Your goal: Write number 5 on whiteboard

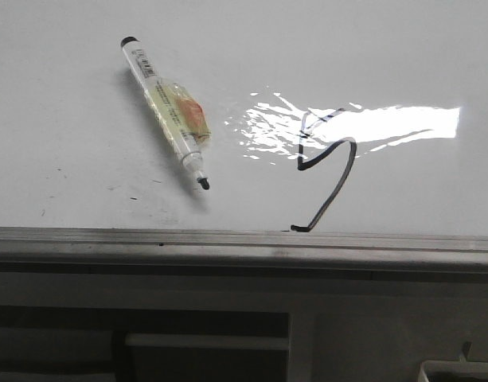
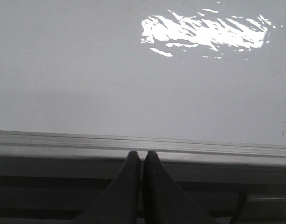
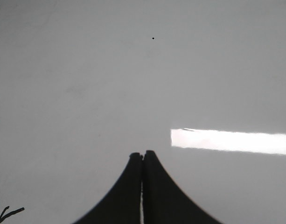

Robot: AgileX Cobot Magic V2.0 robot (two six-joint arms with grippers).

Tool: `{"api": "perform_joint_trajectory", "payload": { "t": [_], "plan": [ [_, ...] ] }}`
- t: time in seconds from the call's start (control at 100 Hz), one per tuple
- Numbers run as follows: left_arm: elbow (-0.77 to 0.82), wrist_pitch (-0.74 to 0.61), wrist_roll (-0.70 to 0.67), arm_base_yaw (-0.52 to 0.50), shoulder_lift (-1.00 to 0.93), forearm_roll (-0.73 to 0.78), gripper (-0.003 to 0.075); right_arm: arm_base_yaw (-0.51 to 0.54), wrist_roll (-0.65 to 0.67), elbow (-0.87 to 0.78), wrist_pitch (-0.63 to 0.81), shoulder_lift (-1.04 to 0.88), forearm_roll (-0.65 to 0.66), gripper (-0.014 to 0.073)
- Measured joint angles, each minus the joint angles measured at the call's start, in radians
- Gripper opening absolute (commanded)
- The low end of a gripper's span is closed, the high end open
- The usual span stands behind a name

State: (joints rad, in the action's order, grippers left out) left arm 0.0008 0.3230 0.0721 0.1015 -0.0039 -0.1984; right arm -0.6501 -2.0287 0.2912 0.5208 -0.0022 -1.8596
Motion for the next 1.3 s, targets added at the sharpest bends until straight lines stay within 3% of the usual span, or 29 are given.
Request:
{"api": "perform_joint_trajectory", "payload": {
  "t": [0.27, 0.38, 0.52, 0.64, 0.78, 0.85, 0.9, 1.0, 1.13, 1.3],
  "plan": [
    [0.0, 0.0, 0.0, 0.0, 0.0, 0.0, -0.002, 0.0, 0.008, -0.021, 0.033, 0.0, 0.015, -0.0066],
    [0.0, 0.0, 0.0, 0.0, 0.0, 0.0, -0.002, 0.024, 0.149, -0.071, 0.033, 0.011, 0.197, -0.0066],
    [0.0, 0.0, 0.0, 0.0, 0.0, 0.0, -0.002, 0.148, 0.521, -0.134, -0.021, 0.086, 0.571, -0.0066],
    [0.0, 0.0, 0.0, 0.0, 0.0, 0.0, -0.002, 0.307, 0.977, -0.178, -0.179, 0.161, 0.949, -0.0066],
    [0.0, 0.0, 0.0, 0.0, 0.0, 0.0, -0.002, 0.485, 1.613, -0.203, -0.55, 0.178, 1.503, -0.0066],
    [0.0, 0.0, 0.0, 0.0, 0.0, 0.0, -0.002, 0.528, 1.794, -0.215, -0.748, 0.156, 1.668, -0.0066],
    [0.0, 0.0, 0.0, 0.0, 0.0, 0.0, -0.002, 0.545, 1.855, -0.231, -0.842, 0.139, 1.738, -0.0066],
    [0.0, 0.0, 0.0, 0.0, 0.0, 0.0, -0.002, 0.558, 1.906, -0.284, -0.849, 0.1, 1.826, -0.0066],
    [0.0, 0.0, 0.0, 0.0, 0.0, 0.0, -0.002, 0.56, 1.923, -0.304, -0.78, 0.042, 1.868, -0.0066],
    [0.0, 0.0, 0.0, 0.0, 0.0, 0.0, -0.002, 0.578, 1.928, -0.304, -0.837, -0.006, 1.87, -0.0066]
  ]
}}
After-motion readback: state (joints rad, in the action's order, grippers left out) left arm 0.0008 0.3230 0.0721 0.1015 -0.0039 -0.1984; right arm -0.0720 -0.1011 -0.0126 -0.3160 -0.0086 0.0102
